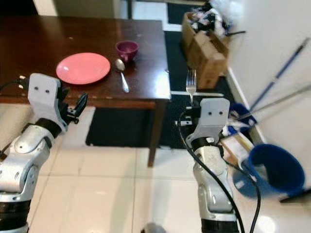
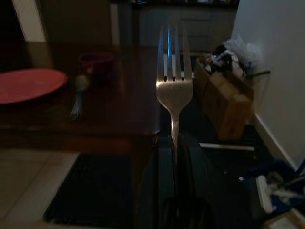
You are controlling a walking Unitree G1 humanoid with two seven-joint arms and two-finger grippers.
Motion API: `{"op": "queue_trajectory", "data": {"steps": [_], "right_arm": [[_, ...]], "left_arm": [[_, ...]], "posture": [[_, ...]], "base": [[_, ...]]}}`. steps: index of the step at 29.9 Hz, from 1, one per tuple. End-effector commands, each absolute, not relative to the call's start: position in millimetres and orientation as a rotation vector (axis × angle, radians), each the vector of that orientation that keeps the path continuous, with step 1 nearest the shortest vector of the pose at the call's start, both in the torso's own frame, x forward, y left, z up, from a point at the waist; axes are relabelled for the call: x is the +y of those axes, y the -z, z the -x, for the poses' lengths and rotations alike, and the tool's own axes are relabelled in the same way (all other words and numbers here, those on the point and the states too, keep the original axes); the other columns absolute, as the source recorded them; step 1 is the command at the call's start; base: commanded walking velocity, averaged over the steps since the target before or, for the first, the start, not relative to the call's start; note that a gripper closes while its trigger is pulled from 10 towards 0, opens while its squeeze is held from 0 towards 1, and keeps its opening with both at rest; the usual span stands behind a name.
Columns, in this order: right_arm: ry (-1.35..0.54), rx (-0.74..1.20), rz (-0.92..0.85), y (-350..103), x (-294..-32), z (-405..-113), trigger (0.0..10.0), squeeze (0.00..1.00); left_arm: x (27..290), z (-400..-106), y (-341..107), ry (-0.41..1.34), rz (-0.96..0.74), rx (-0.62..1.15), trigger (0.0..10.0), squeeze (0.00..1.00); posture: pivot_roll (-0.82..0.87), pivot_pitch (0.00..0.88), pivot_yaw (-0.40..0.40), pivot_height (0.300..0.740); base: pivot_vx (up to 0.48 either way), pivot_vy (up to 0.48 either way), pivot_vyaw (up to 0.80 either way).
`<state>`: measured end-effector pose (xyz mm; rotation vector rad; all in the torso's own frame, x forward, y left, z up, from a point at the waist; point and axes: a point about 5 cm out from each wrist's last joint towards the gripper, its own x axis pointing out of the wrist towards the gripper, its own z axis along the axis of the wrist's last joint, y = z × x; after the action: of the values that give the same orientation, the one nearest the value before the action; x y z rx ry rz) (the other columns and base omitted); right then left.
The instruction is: Setting the table
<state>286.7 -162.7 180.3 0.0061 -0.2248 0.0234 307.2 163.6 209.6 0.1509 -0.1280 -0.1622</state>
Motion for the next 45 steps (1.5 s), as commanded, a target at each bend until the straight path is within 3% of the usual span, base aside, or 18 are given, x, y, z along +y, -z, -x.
{"op": "queue_trajectory", "data": {"steps": [1,14,31,45], "right_arm": [[-0.044,-0.225,-0.031,-179.9,-158.6,-285.6,10.0,0.0],[-0.057,-0.222,-0.058,-180.5,-157.4,-285.6,10.0,0.0],[-0.065,-0.208,-0.064,-178.6,-156.8,-285.7,10.0,0.0],[-0.071,-0.21,-0.039,-178.9,-156.8,-286.1,10.0,0.0]], "left_arm": [[167.8,-306.4,-206.6,0.15,-0.16,-0.116,10.0,0.0],[166.8,-306.8,-206.9,0.152,-0.16,-0.116,10.0,0.0],[164.1,-307.4,-207.4,0.165,-0.146,-0.112,10.0,0.0],[163.8,-307.2,-206.9,0.163,-0.148,-0.112,10.0,0.0]], "posture": [[-0.09,0.018,0.038,0.74],[-0.09,0.031,0.041,0.74],[-0.09,0.03,0.043,0.74],[-0.09,0.033,0.041,0.74]], "base": [[-0.416,0.0,0.0],[-0.403,0.0,0.0],[0.0,0.0,0.0],[0.0,0.0,0.76]]}}
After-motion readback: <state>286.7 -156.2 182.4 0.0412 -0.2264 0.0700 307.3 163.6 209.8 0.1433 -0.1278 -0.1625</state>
